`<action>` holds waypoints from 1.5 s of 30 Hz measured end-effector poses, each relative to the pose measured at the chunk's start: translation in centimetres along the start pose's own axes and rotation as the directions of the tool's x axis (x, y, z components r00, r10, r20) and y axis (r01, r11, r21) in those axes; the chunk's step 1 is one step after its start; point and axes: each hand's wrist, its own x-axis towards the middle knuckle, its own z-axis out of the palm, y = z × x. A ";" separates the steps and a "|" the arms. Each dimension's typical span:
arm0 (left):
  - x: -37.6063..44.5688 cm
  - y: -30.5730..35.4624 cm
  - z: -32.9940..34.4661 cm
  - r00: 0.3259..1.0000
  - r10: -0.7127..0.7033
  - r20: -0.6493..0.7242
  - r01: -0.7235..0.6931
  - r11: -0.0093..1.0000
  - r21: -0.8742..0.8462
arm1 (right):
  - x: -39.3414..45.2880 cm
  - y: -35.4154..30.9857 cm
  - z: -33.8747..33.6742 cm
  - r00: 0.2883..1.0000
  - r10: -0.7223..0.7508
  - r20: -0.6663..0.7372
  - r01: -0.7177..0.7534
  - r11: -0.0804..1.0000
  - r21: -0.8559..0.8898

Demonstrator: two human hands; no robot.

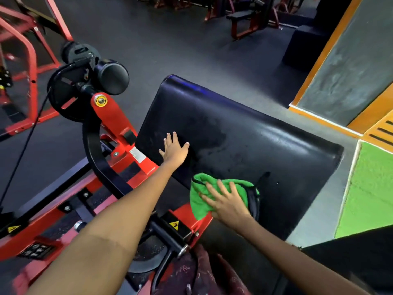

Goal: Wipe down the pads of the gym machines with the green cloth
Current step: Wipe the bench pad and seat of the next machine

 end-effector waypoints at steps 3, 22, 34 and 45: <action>-1.3 -0.5 0.2 0.998 0.049 0.042 -0.051 0.997 0.050 | -3.8 3.3 -0.7 0.991 0.094 -0.097 -0.089 0.995 0.046; 0.6 4.6 2.0 0.895 0.409 -0.176 -0.408 0.912 0.045 | -3.1 8.6 -2.5 0.939 0.270 -0.212 -0.269 0.963 0.035; 1.7 3.2 5.5 0.793 0.471 -0.387 -0.484 0.872 0.070 | 2.8 9.9 -3.4 0.852 0.408 -0.327 -0.425 0.905 0.021; 2.0 2.9 6.0 0.763 0.473 -0.440 -0.502 0.863 0.058 | 11.9 12.5 -5.8 0.847 0.477 -0.233 -0.482 0.875 0.042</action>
